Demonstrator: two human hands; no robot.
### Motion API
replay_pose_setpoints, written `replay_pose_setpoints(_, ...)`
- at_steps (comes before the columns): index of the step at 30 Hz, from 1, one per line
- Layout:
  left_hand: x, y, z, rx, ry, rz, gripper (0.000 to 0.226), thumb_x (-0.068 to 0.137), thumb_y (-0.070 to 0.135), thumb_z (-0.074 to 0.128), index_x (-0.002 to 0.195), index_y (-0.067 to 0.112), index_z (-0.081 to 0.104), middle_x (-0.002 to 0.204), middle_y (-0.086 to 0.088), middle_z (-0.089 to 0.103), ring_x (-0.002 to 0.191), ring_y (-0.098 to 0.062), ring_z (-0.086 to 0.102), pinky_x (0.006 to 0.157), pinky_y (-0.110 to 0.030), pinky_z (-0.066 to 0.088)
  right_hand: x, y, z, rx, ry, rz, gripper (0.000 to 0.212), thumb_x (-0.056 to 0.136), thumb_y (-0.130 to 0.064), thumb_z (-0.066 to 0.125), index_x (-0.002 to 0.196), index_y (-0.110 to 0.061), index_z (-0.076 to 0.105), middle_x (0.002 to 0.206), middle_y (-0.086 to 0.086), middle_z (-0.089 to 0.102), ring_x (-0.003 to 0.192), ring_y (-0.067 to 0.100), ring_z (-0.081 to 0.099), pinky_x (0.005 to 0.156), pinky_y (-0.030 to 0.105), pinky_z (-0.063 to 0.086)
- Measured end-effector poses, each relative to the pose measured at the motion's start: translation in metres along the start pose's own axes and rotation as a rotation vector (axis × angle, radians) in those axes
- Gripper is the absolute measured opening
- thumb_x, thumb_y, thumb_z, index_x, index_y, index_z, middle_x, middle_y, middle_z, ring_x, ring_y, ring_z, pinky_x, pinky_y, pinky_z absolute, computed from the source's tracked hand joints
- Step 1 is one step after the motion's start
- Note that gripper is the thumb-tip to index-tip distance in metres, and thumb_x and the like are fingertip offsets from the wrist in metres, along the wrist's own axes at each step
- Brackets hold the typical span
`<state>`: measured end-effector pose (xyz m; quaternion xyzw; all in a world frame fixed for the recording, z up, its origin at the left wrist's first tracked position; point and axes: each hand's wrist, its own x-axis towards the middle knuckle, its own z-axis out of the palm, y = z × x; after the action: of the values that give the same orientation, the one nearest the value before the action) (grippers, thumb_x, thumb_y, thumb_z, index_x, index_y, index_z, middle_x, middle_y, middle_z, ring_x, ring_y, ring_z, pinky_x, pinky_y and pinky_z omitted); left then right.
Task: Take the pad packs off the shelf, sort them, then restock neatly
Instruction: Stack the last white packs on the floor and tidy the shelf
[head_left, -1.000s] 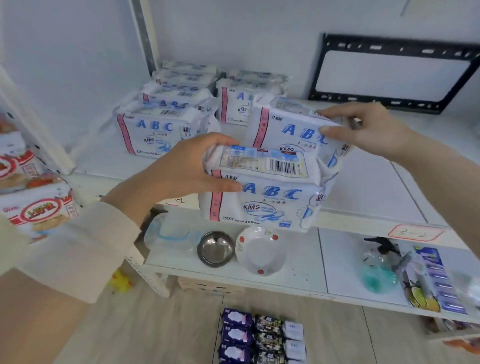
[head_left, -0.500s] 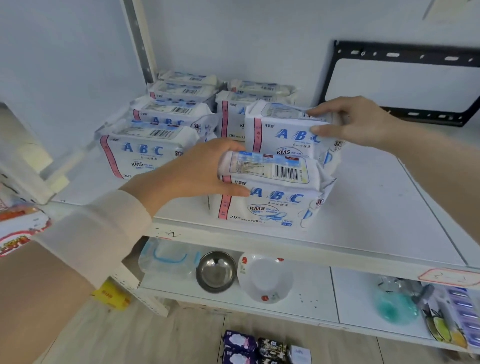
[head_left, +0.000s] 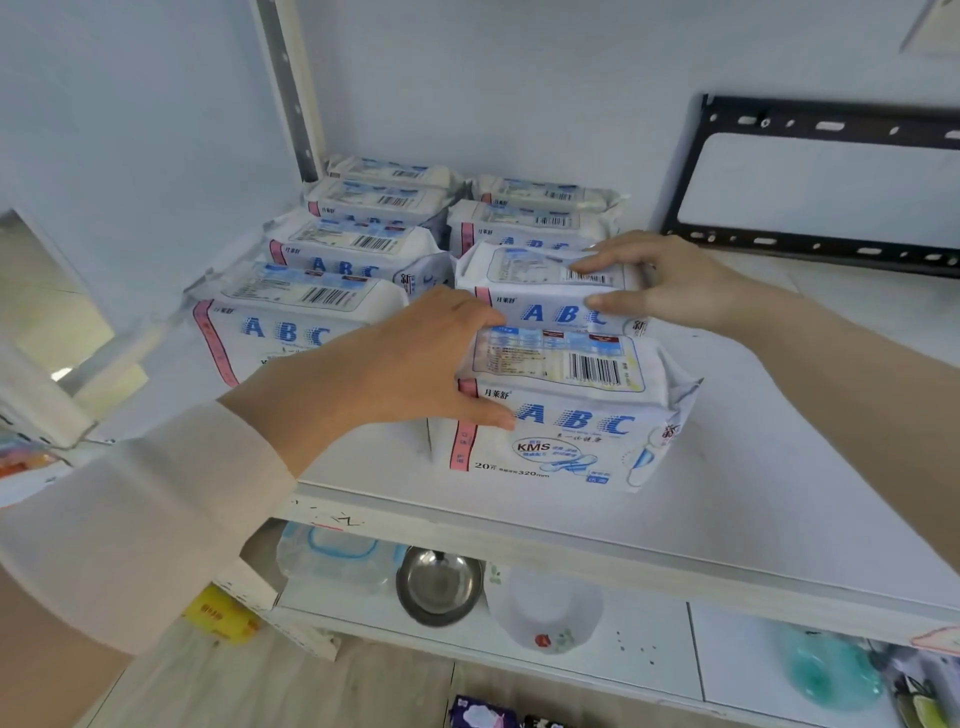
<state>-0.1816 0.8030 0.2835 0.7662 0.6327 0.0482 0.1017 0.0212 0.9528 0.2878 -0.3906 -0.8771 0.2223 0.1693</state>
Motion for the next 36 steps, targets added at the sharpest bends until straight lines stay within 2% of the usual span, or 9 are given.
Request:
replay_pose_setpoints(2,0.004,-0.001,-0.002,0.02,-0.02,-0.003,0.094,0.068,0.06,0.065,0.143,0.023,0.023,0.143,0.006,0.029,0.13,-0.01,0.022,0.107,-0.025,0.021,0.004,0.004,0.003,0.013,-0.009,-0.001,0.038,0.079,-0.023,0.071,0.115,-0.031,0.062,0.123,-0.009,0.049,0.118,0.003,0.04,0.086,-0.002,0.023)
replay_pose_setpoints(6,0.009,-0.005,-0.004,0.055,-0.039,-0.004,0.095,0.068,0.062,0.062,0.144,0.022,0.02,0.145,0.006,0.027,0.131,-0.01,0.021,0.107,-0.025,0.02,0.009,0.009,0.007,0.014,-0.03,-0.033,0.038,0.078,-0.024,0.072,0.111,-0.037,0.059,0.129,-0.001,0.05,0.125,0.009,0.041,0.099,0.011,0.021)
replay_pose_setpoints(9,0.011,-0.007,-0.004,0.058,-0.033,-0.005,0.096,0.068,0.061,0.062,0.145,0.023,0.019,0.146,0.006,0.026,0.133,-0.01,0.018,0.108,-0.027,0.02,0.01,0.011,0.007,-0.054,-0.059,-0.054,0.043,0.08,-0.023,0.07,0.121,-0.025,0.059,0.137,0.004,0.046,0.129,0.012,0.036,0.093,0.005,0.018)
replay_pose_setpoints(12,0.006,-0.008,-0.004,0.055,0.043,0.043,0.1,0.064,0.067,0.059,0.145,0.026,0.017,0.145,0.009,0.024,0.133,-0.004,0.01,0.11,-0.024,0.014,0.006,0.011,0.002,-0.046,-0.043,-0.081,0.041,0.083,-0.025,0.066,0.123,-0.024,0.059,0.14,0.001,0.044,0.123,0.001,0.031,0.09,-0.004,0.015)
replay_pose_setpoints(15,-0.002,-0.004,0.002,0.021,0.167,0.142,0.097,0.059,0.073,0.051,0.142,0.029,0.027,0.142,0.01,0.03,0.128,-0.001,0.013,0.107,-0.02,0.011,-0.003,0.013,-0.002,-0.046,0.017,-0.118,0.034,0.086,-0.024,0.062,0.12,-0.026,0.061,0.137,-0.003,0.047,0.117,-0.003,0.029,0.101,0.007,0.013)
replay_pose_setpoints(20,-0.005,-0.006,0.023,0.081,0.243,0.246,0.059,0.079,0.054,0.047,0.13,0.024,0.05,0.132,0.001,0.049,0.121,-0.009,0.031,0.101,-0.031,0.028,-0.008,0.017,-0.004,-0.056,0.024,-0.173,0.029,0.085,-0.013,0.064,0.114,-0.015,0.065,0.127,0.005,0.058,0.102,-0.007,0.046,0.086,-0.006,0.022)
replay_pose_setpoints(25,-0.001,-0.008,0.023,0.04,0.272,0.202,0.055,0.078,0.045,0.05,0.129,0.026,0.052,0.133,0.002,0.048,0.123,-0.011,0.037,0.101,-0.042,0.041,-0.004,0.015,-0.002,-0.06,0.008,-0.169,0.03,0.086,-0.011,0.063,0.115,-0.011,0.064,0.127,0.005,0.058,0.107,0.0,0.045,0.084,-0.008,0.02)
replay_pose_setpoints(33,0.004,-0.018,0.017,0.041,0.246,0.172,0.055,0.08,0.037,0.058,0.133,0.025,0.048,0.138,0.003,0.042,0.13,-0.014,0.035,0.107,-0.03,0.029,-0.006,0.012,0.0,-0.047,0.014,-0.135,0.03,0.088,-0.012,0.06,0.118,-0.011,0.063,0.127,0.004,0.057,0.106,0.017,0.05,0.077,-0.006,0.024)
replay_pose_setpoints(36,0.003,-0.017,0.017,0.06,0.238,0.166,0.056,0.083,0.037,0.059,0.135,0.027,0.044,0.14,0.006,0.039,0.132,-0.012,0.031,0.107,-0.026,0.023,-0.007,0.011,0.001,-0.055,0.012,-0.115,0.03,0.089,-0.014,0.059,0.119,-0.01,0.062,0.128,0.004,0.057,0.104,0.009,0.045,0.076,-0.008,0.023)
